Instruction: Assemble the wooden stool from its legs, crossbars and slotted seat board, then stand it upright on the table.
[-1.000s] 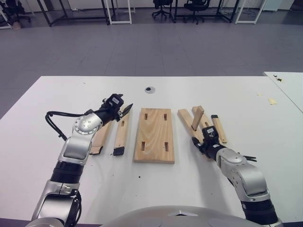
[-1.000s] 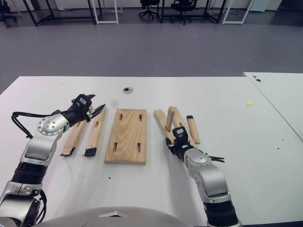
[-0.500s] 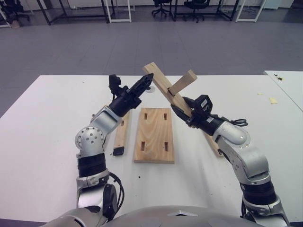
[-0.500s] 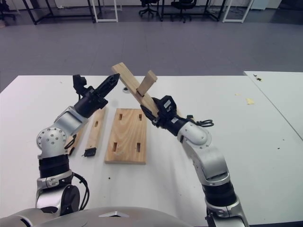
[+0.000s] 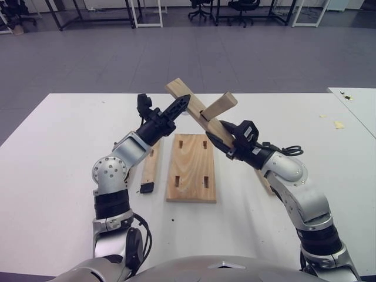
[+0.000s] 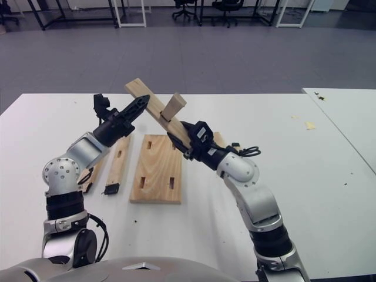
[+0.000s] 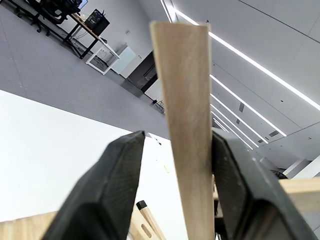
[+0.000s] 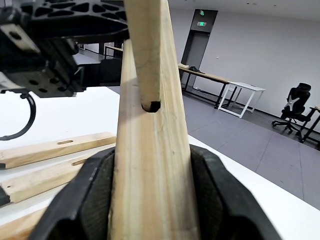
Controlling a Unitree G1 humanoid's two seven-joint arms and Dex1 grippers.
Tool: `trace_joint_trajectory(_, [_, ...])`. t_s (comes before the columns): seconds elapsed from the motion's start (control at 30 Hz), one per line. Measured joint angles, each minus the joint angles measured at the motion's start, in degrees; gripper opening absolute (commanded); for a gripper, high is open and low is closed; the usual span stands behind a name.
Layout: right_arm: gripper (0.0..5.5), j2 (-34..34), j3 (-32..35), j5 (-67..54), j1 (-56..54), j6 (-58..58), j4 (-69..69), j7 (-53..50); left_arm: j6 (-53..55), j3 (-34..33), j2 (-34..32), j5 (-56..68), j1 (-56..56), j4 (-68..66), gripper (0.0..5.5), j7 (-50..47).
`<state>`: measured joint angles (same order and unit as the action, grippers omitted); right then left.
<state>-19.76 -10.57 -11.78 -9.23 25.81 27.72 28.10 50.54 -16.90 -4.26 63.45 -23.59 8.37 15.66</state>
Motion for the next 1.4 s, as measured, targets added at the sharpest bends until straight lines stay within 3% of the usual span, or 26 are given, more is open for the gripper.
trace_joint_trajectory(0.1, [2.06,-0.22,-0.36,0.82,0.08,-1.00,-0.49,0.28,-0.07,0.92,0.09,0.00,-0.14,0.02,1.14,-0.06])
trace_joint_trajectory(0.2, [2.06,-0.34,-0.46,1.21,0.10,-2.13,-0.80,0.30,-0.06,0.91,0.73,1.68,-0.09,0.67,1.04,-0.90])
trace_joint_trajectory(0.23, [2.45,-0.33,-0.46,1.21,0.10,-2.34,-0.81,0.30,-0.06,0.83,0.76,1.86,-0.05,0.99,1.04,-1.13])
trace_joint_trajectory(0.47, [3.70,-1.79,-0.83,0.99,1.11,-1.06,-0.77,1.63,-1.36,-3.51,1.29,5.85,5.05,6.99,1.02,-10.33])
trace_joint_trajectory(0.7, [3.73,-8.68,-0.36,1.13,10.84,1.15,0.42,5.09,-0.92,-7.93,-5.24,9.82,22.24,31.89,1.02,-32.50])
trace_joint_trajectory(0.83, [3.73,-8.54,1.04,1.27,15.15,0.62,1.26,3.33,-2.81,-7.78,-7.31,12.34,30.38,37.52,1.02,-36.18])
trace_joint_trajectory(1.0, [3.73,-7.83,1.29,1.26,15.93,0.36,1.26,2.60,-8.57,-4.43,-5.97,6.97,37.54,38.95,1.02,-35.79])
trace_joint_trajectory(1.23, [3.73,-7.78,-0.90,2.31,13.87,0.98,2.27,2.92,-17.00,7.42,-4.85,-11.18,42.06,42.76,1.02,-32.36])
trace_joint_trajectory(1.4, [3.73,-8.53,-0.92,2.27,13.98,2.47,3.12,3.32,-17.14,9.63,-5.09,-14.67,45.43,48.05,1.02,-33.88])
